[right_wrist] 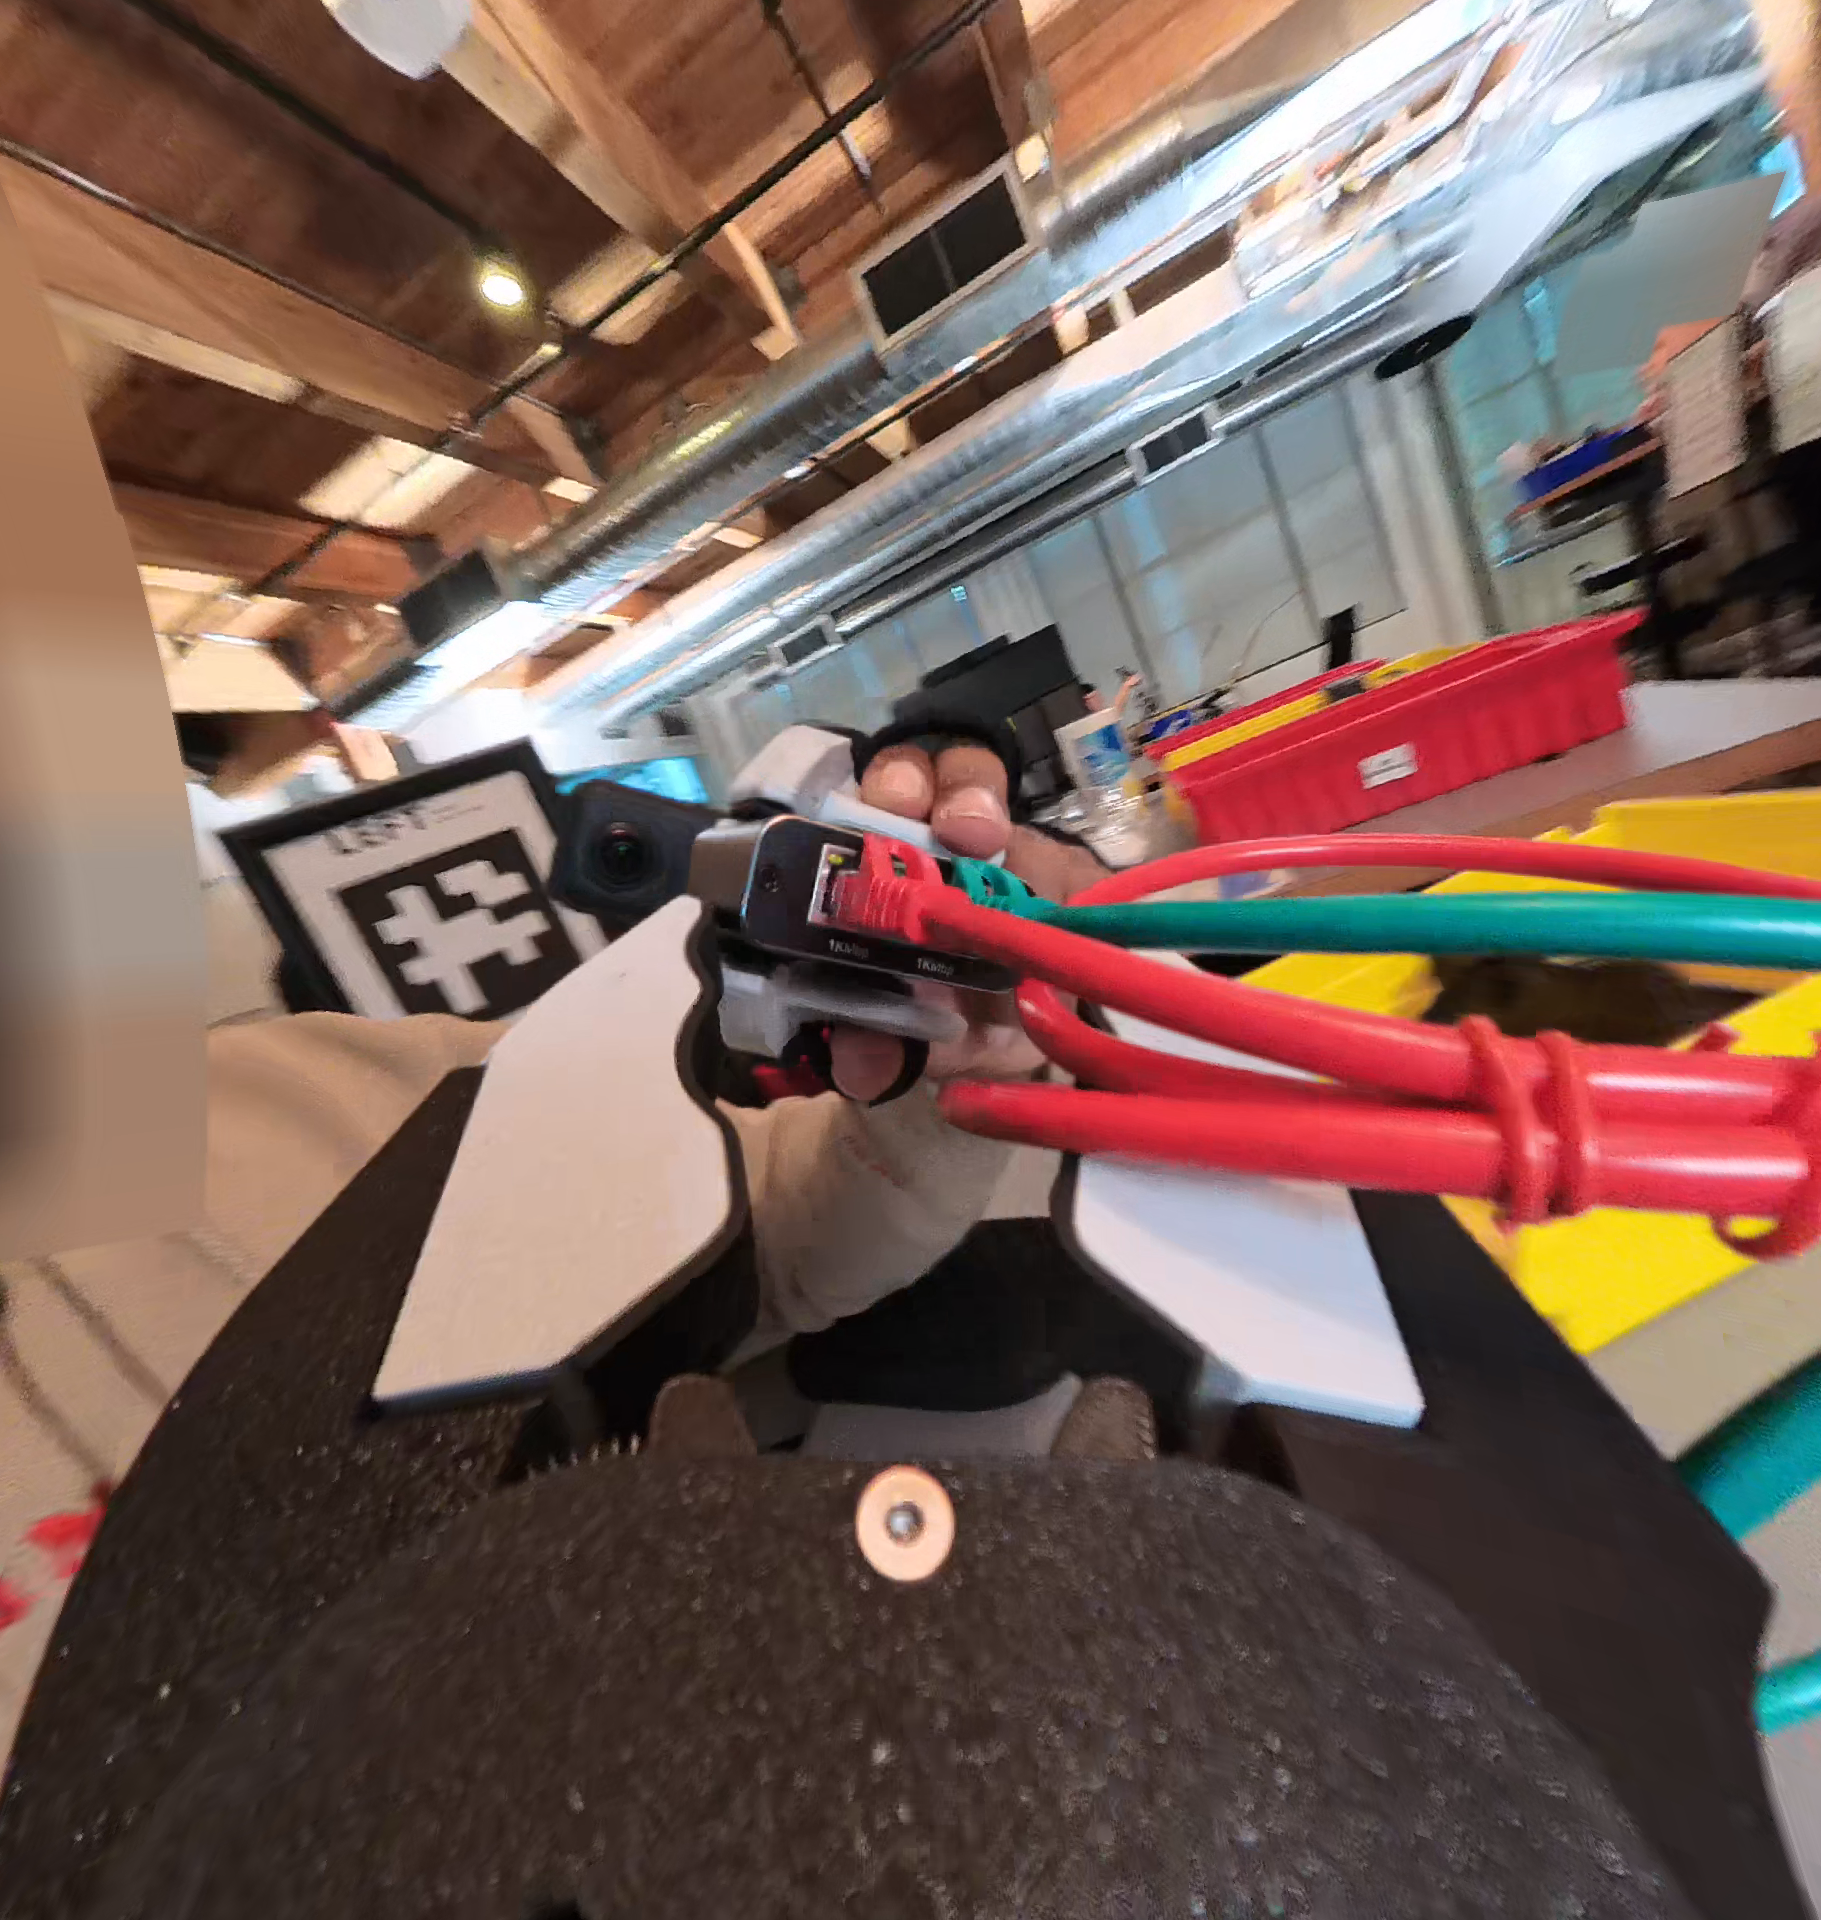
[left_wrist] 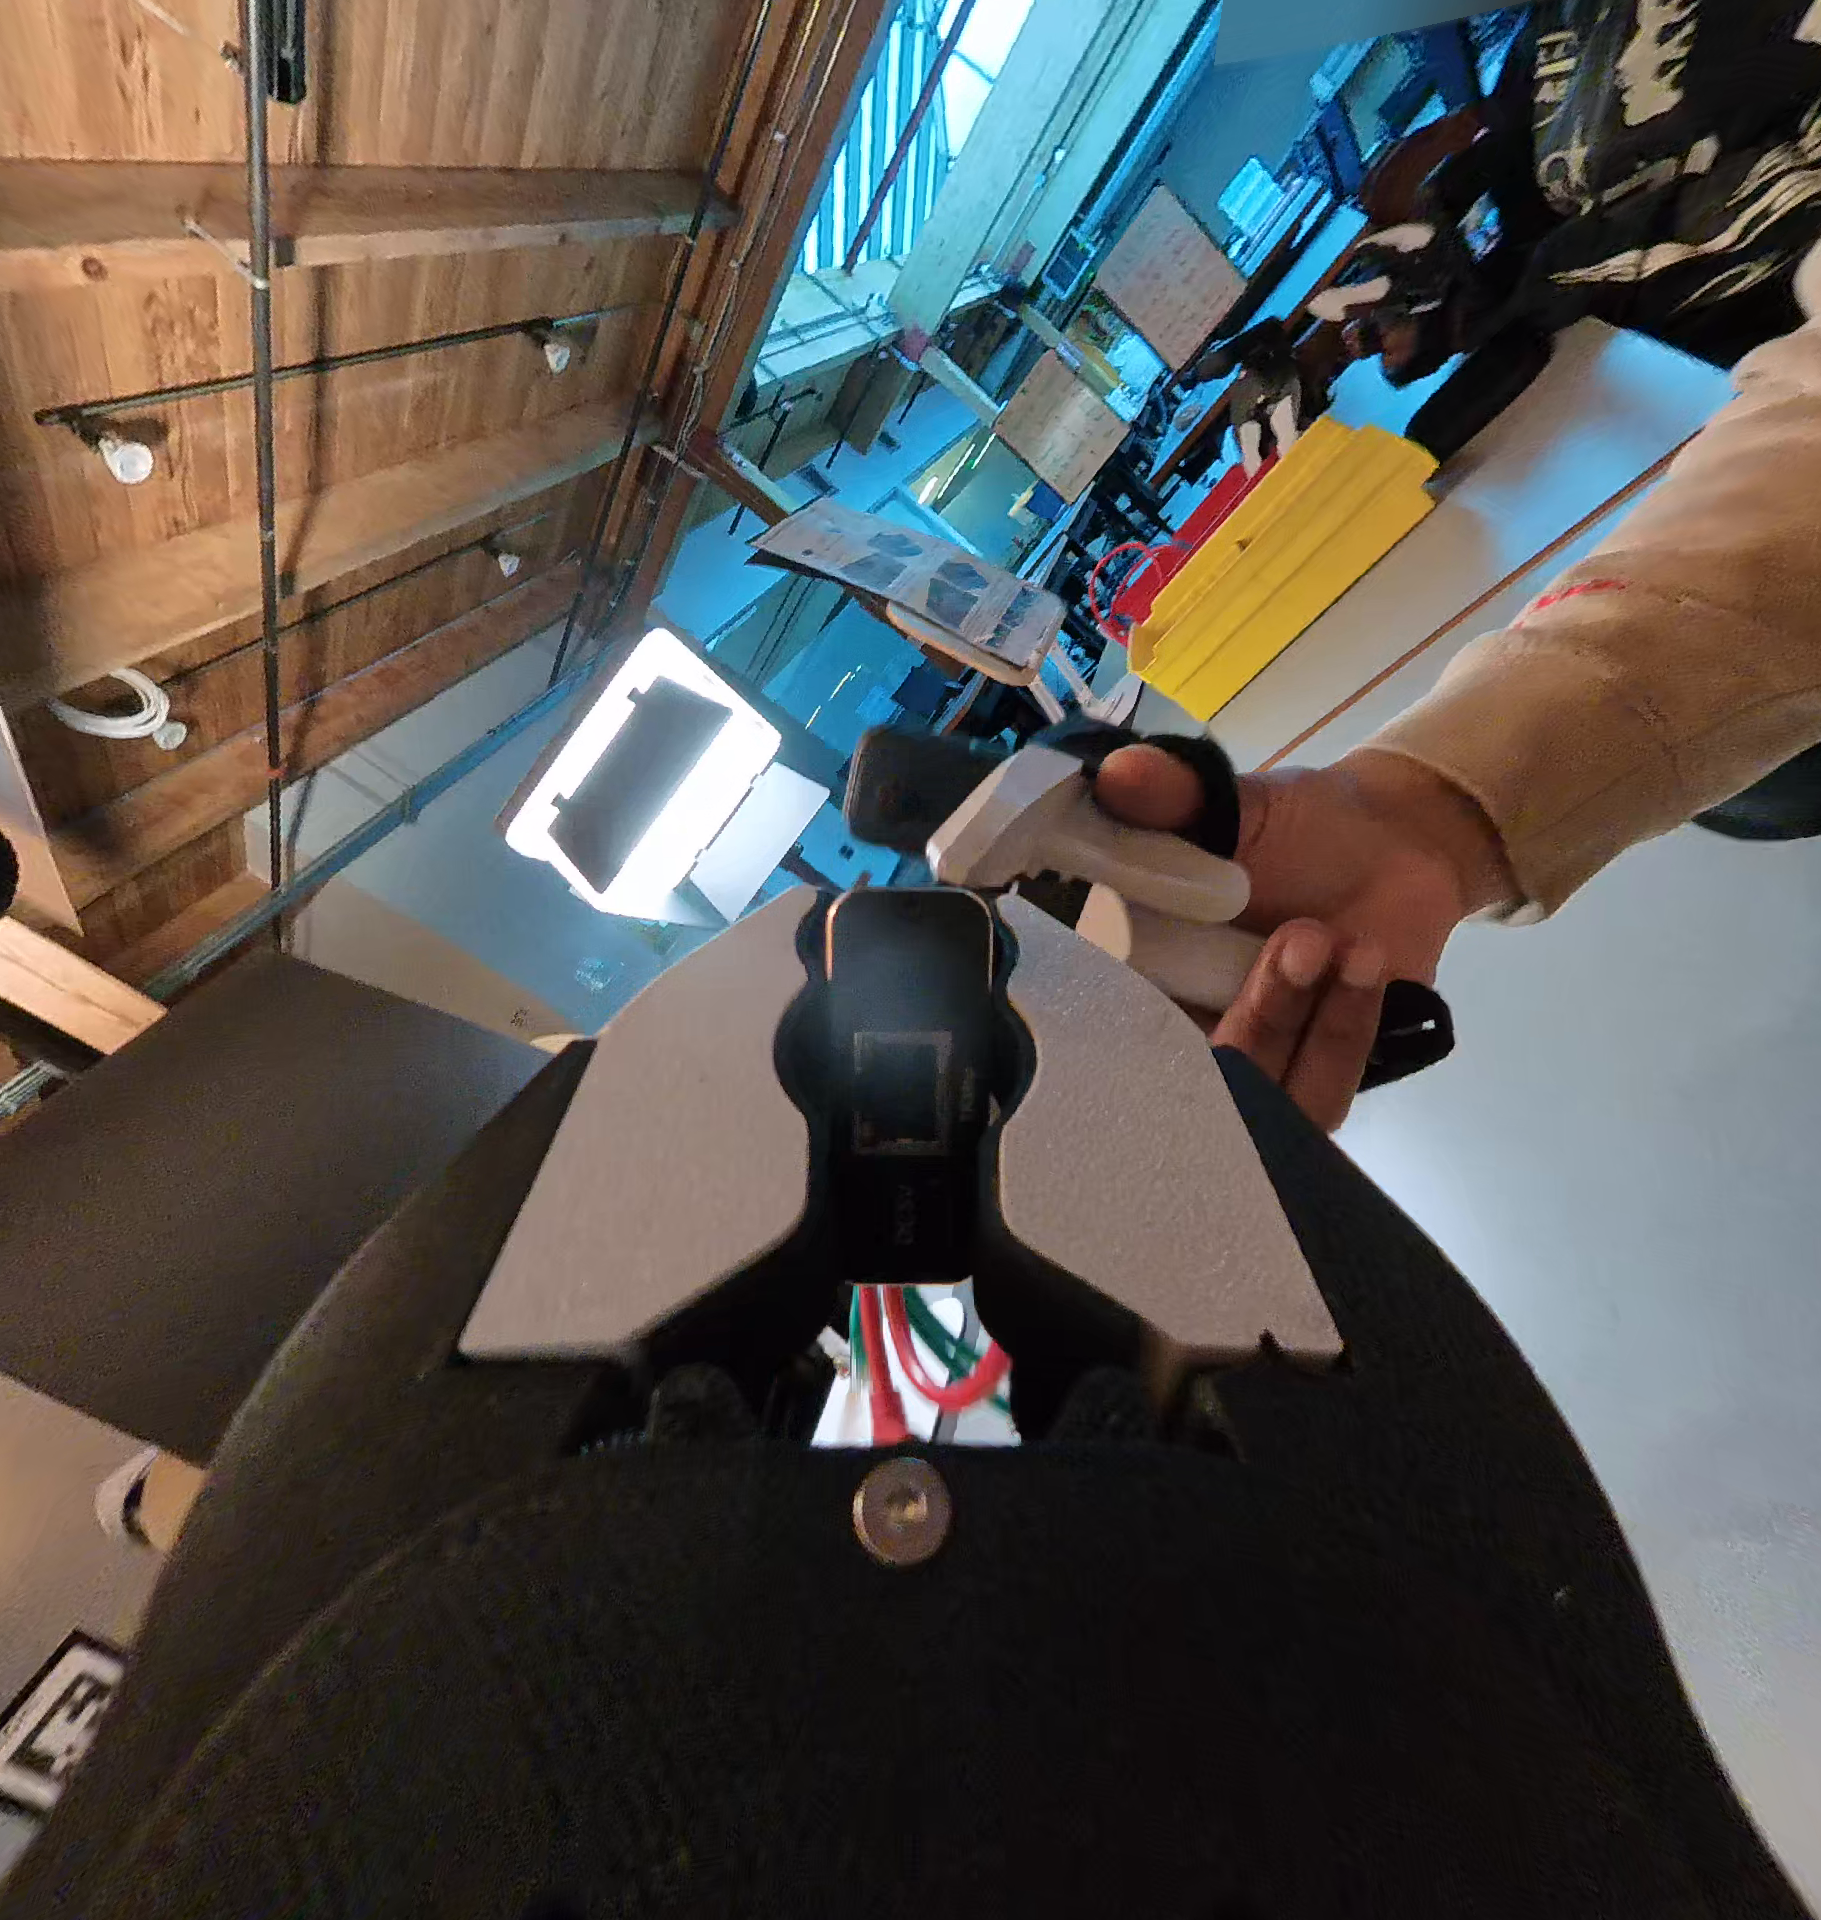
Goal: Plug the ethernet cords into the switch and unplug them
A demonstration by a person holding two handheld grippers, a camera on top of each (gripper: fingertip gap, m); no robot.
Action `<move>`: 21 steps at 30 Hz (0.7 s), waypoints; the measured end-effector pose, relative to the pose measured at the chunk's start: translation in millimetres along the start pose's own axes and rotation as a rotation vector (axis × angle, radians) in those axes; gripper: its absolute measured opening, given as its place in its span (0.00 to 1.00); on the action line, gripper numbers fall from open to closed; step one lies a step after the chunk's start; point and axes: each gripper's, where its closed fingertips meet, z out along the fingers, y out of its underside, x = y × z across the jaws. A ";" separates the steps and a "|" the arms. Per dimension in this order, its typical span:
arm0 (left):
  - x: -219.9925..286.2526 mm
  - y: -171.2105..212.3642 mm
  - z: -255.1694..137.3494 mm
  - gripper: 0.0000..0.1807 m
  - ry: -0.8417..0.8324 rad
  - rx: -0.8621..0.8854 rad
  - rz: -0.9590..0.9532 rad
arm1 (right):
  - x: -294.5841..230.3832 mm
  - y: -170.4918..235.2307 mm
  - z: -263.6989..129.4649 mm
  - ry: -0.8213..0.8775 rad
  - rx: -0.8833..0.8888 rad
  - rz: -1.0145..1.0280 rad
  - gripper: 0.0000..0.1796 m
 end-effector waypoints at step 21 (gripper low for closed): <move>-27.8 16.4 -3.4 0.14 -0.227 -0.178 0.243 | -20.2 -37.1 -11.9 0.322 0.036 -0.722 0.32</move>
